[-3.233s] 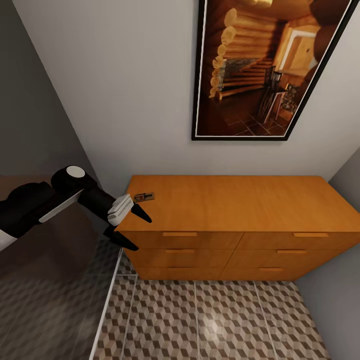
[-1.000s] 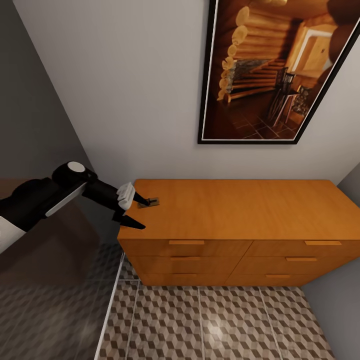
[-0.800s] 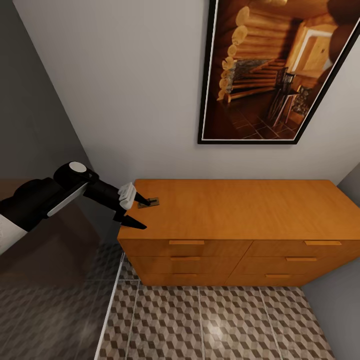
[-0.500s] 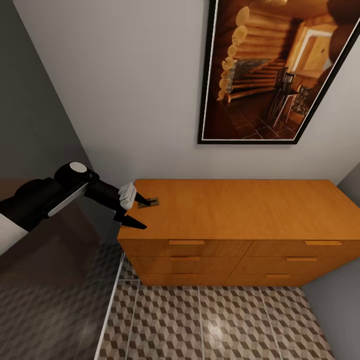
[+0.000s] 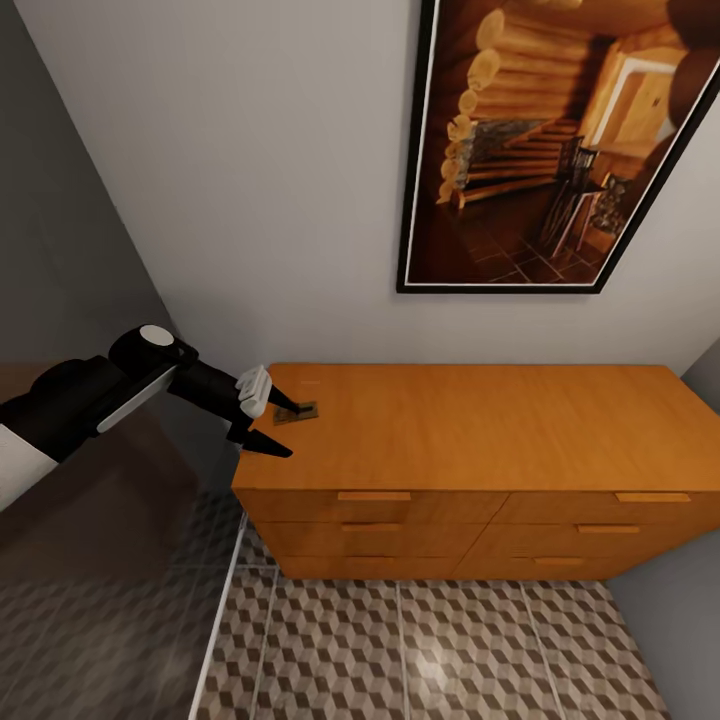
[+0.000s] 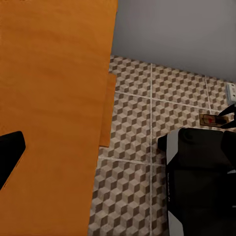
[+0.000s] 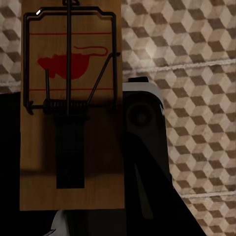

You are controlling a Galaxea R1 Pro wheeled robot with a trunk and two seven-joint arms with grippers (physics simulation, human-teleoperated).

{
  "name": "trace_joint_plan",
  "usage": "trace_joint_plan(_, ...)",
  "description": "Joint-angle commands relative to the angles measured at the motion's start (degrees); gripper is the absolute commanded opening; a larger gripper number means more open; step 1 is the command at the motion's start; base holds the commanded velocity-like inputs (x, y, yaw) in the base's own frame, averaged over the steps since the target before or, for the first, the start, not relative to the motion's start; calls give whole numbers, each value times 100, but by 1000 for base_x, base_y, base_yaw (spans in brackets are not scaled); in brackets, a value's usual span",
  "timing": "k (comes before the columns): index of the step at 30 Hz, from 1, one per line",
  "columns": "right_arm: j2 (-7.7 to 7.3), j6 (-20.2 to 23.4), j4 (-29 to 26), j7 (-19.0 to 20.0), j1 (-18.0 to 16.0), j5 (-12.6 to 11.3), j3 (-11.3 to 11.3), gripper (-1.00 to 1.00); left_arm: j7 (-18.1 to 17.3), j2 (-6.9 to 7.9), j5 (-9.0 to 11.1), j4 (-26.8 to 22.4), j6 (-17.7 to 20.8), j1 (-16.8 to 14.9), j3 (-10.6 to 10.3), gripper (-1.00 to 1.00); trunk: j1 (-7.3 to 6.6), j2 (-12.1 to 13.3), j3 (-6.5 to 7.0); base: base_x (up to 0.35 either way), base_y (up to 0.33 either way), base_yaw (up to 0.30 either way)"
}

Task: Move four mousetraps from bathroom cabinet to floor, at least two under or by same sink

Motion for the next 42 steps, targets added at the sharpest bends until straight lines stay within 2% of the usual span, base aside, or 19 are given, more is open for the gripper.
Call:
trace_joint_plan(1, 1, -22, 7, 11, -4, -67, 49, -100, 8, 6, 51, 0, 57, -11, -22, 100, 4, -11, -10, 55, 0, 0)
trace_joint_plan(6, -22, -154, 14, 11, -4, -55, 49, -100, 8, 6, 51, 1, 58, -10, -22, 100, 4, -11, -10, 17, 0, 0)
trace_joint_plan(10, -115, -292, 47, 9, 20, -48, 56, -100, 8, 8, 51, 1, 57, -9, -22, 100, 4, -11, -10, 2, 0, 0)
trace_joint_plan(14, -205, -325, 53, 7, 259, -47, 57, -100, 8, 11, 51, 1, 55, -9, -22, 100, 4, -11, -10, 0, 0, 0)
trace_joint_plan(20, -230, -259, 58, -13, 497, -53, 58, -100, 8, 7, 51, 1, 59, -9, -22, 100, 4, -11, -10, 0, 0, 0)
trace_joint_plan(24, -218, 217, 59, -17, 671, -59, 58, -100, 8, 6, 51, -6, 59, -9, -22, 100, 4, -11, -10, 0, 0, 0)
trace_joint_plan(27, -227, 1047, 56, -11, 743, -60, 54, -100, 8, 6, 51, -7, 61, -9, -22, 100, 4, -11, -10, 0, 0, 0)
trace_joint_plan(30, -246, 1466, 43, -26, 762, -56, 43, -100, 8, 0, 51, -14, 61, -9, -21, 100, 4, -11, -10, 0, 0, 0)
trace_joint_plan(42, -239, 1615, 24, 5, 769, -55, 51, -100, 4, -46, 51, -40, 62, -9, -14, 100, 4, -11, -10, 0, 0, 0)
